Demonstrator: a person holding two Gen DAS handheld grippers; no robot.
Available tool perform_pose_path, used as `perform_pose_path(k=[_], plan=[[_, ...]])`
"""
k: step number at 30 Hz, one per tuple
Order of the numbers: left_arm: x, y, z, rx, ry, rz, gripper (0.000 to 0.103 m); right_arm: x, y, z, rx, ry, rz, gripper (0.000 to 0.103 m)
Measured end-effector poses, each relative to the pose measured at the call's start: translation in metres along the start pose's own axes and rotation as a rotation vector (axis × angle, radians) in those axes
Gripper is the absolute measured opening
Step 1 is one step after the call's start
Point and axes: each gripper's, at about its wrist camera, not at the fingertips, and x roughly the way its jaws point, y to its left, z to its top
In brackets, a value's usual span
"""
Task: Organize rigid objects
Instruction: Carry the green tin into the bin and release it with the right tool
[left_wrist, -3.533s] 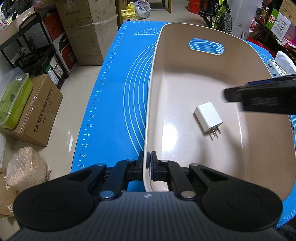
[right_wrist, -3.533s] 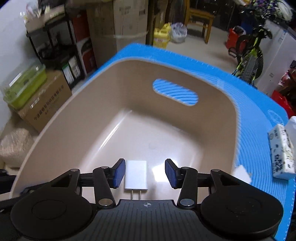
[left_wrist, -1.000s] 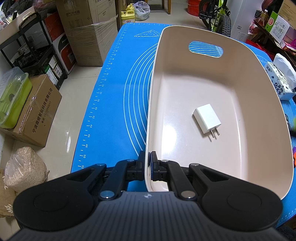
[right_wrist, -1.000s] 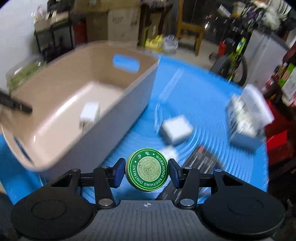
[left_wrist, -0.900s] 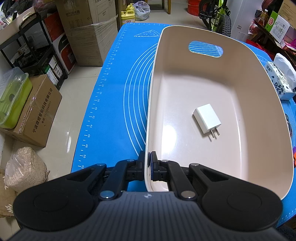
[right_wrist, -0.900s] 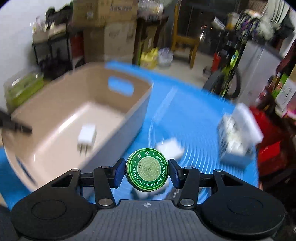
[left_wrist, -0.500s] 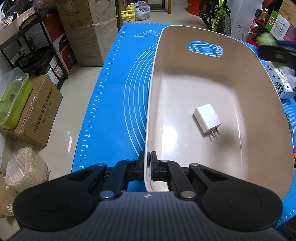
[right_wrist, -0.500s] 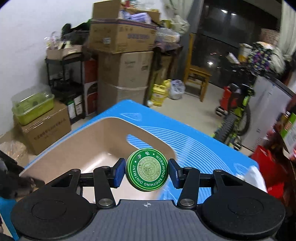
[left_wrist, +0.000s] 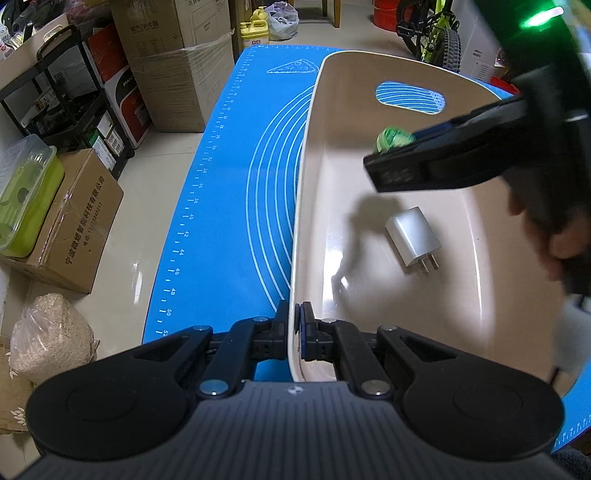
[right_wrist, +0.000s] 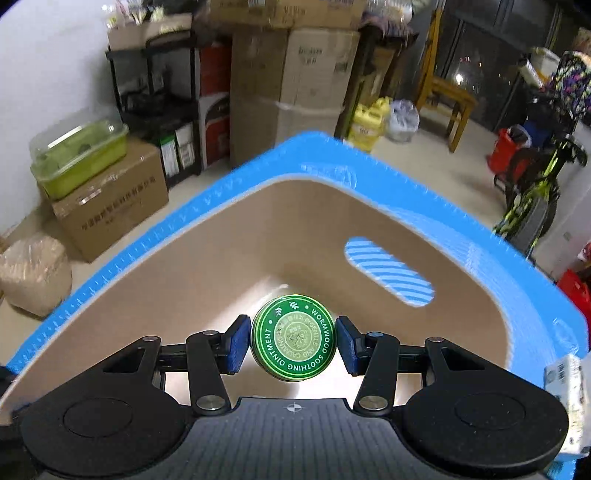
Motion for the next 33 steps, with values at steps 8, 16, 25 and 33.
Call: perform_pose_path(k=[8,16,25,33], plan=[[0.001,0.0,0.001,-0.001,-0.001,-0.006,0.007,0.031,0.001,-0.006,0.02,0.088,-0.01,0.055],[0.001,0.001,0.001,-0.001,0.0,-0.006,0.007,0.041,-0.001,-0.015,0.02,0.153,-0.039,0.055],[0.002,0.001,0.001,0.0,0.0,-0.006,0.007,0.039,0.0,-0.015,0.023,0.167,-0.046,0.062],[0.002,0.002,0.003,-0.002,0.0,-0.009,0.007,-0.019,-0.017,-0.01,0.036,0.056,-0.023,0.064]])
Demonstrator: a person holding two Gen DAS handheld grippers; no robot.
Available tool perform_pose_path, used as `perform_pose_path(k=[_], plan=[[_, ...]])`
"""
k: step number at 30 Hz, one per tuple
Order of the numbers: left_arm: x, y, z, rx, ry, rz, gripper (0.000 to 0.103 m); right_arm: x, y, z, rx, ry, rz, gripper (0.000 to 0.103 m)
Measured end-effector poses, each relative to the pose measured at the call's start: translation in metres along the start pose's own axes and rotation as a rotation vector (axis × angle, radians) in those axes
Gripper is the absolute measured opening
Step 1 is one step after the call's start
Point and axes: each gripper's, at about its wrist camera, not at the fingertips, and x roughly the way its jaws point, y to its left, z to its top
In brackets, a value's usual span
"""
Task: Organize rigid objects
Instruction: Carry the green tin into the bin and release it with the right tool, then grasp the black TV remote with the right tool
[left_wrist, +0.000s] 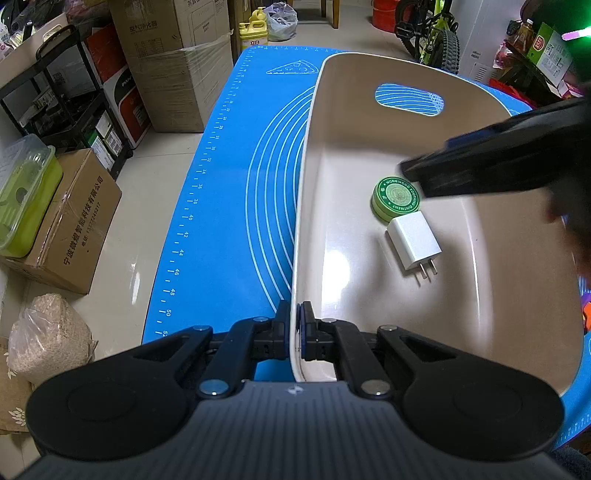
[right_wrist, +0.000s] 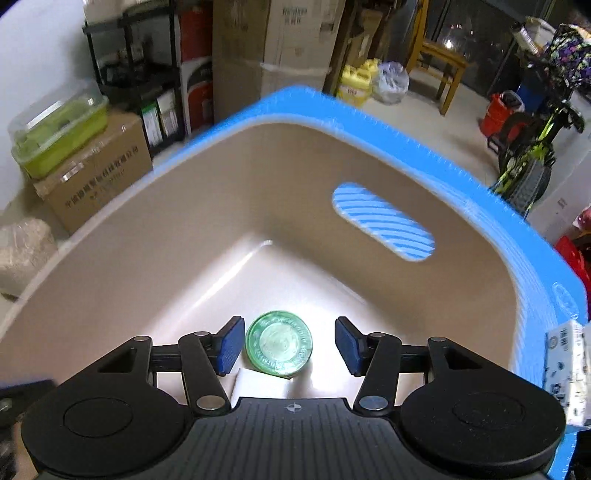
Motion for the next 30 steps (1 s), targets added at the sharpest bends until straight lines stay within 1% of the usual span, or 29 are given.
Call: perform_pose_path(k=[3,6,10,13,15,17,22,25,30], plan=[[0.0,0.0,0.0,0.0,-0.001,0.0,0.007,-0.036,-0.017,-0.005,0.027,-0.063,0.008,0.064],[0.0,0.001,0.0,-0.001,-0.001,-0.003,0.007,-0.072,-0.036,-0.016,0.049,-0.123,-0.011,0.065],[0.0,0.001,0.001,-0.002,-0.002,-0.005,0.007,-0.112,-0.067,-0.04,0.117,-0.186,-0.065,0.066],[-0.001,0.002,0.001,-0.002,-0.001,-0.005,0.007,-0.131,-0.089,-0.065,0.172,-0.205,-0.126,0.066],[-0.001,0.002,0.001,-0.002,-0.001,-0.005,0.007,-0.136,-0.103,-0.081,0.194,-0.197,-0.162,0.066],[-0.001,0.002,0.001,-0.001,-0.001,-0.004,0.007,-0.134,-0.113,-0.101,0.223,-0.171,-0.192,0.066],[-0.001,0.002,0.0,-0.001,-0.002,-0.004,0.007,-0.111,-0.132,-0.145,0.3,-0.083,-0.242,0.066],[-0.002,0.003,0.001,0.0,-0.002,-0.003,0.007,-0.097,-0.135,-0.17,0.346,-0.042,-0.26,0.066],[-0.002,0.003,0.0,0.003,-0.002,-0.003,0.007,-0.071,-0.126,-0.192,0.385,0.028,-0.271,0.066]])
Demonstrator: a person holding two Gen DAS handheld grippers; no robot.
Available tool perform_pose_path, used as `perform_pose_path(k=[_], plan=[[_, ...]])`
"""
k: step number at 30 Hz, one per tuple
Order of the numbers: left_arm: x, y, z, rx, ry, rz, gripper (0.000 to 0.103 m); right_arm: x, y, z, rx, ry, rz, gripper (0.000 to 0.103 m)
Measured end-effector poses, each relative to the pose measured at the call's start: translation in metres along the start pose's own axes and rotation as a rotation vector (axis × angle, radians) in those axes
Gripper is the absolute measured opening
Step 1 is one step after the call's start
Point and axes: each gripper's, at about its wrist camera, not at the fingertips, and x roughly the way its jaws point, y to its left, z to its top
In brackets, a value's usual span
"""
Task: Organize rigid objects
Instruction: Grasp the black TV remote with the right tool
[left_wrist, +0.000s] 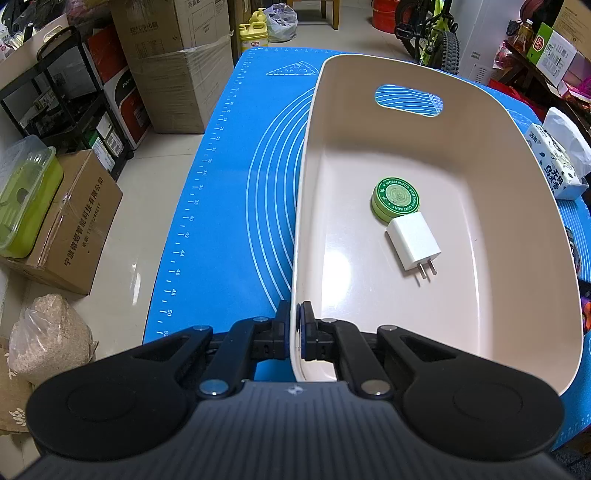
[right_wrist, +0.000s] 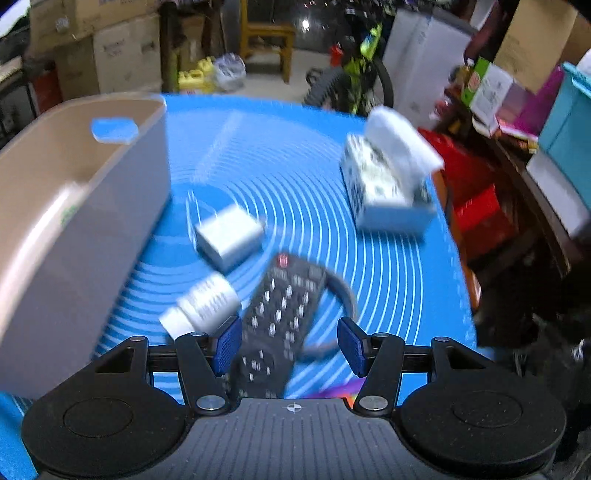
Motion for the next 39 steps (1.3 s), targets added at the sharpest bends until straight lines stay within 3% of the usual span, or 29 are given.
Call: perform_pose_path(k=[19,22,23,28,39], plan=[[0.0,-0.001,-0.001,0.001,0.0,0.0,0.007,0.039,0.008,-0.006,0.115,0.077,0.005,0.07],[0.0,-0.001,-0.001,0.001,0.0,0.0,0.007,0.045,0.003,-0.008,0.168,0.089,0.034,0.063],[0.0,-0.001,-0.001,0.0,0.0,0.0,0.007,0.045,0.002,-0.009,0.184,0.086,0.042,0.059],[0.0,-0.002,-0.001,-0.001,0.0,-0.003,0.007,0.042,0.002,-0.011,0.205,0.073,0.034,0.055],[0.0,-0.002,-0.001,-0.002,0.0,-0.003,0.007,0.016,-0.012,-0.014,0.247,-0.028,0.011,0.054]])
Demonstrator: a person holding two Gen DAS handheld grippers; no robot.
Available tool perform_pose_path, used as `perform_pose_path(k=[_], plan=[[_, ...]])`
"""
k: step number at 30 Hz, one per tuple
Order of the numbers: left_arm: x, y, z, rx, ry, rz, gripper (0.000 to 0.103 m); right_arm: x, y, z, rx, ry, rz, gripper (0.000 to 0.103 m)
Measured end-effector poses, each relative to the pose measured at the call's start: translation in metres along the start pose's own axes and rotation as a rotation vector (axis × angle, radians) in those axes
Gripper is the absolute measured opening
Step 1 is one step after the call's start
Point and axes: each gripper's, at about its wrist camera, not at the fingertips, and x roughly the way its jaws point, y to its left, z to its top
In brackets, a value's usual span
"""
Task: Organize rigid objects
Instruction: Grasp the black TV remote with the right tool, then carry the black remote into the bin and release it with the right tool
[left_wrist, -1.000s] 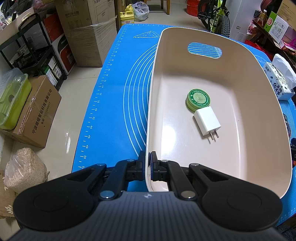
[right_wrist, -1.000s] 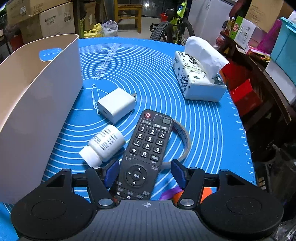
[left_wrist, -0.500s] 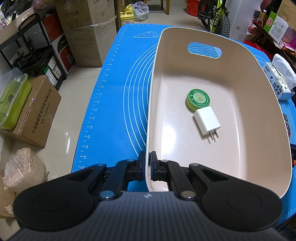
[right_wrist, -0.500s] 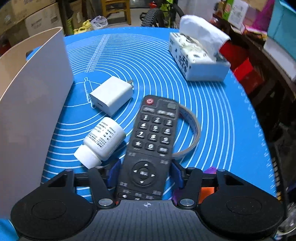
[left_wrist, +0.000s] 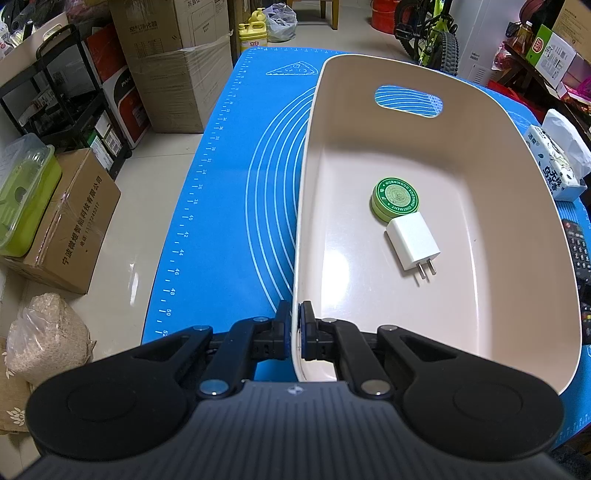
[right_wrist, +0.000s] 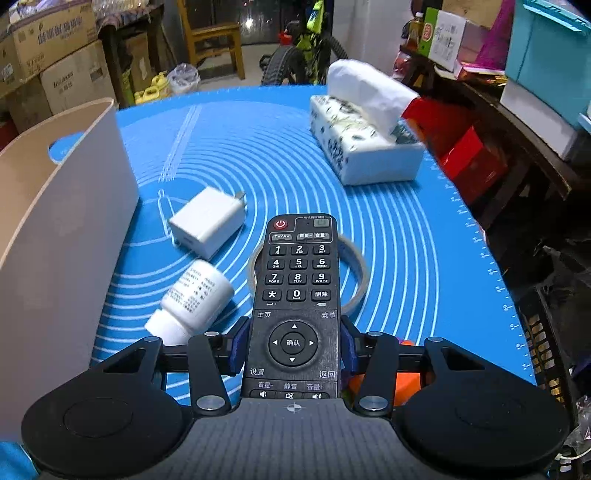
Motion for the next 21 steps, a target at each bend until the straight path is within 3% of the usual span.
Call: perform_pose_path(k=[12,21], plan=[[0.0,0.0,0.0,0.0,0.0,0.0,0.007,-0.058,0.009,0.033,-0.004,-0.189,0.071,0.054],[0.0,0.0,0.0,0.0,0.0,0.0,0.007,-0.099,0.074,0.075,-0.135,-0.288,0.245,0.054]])
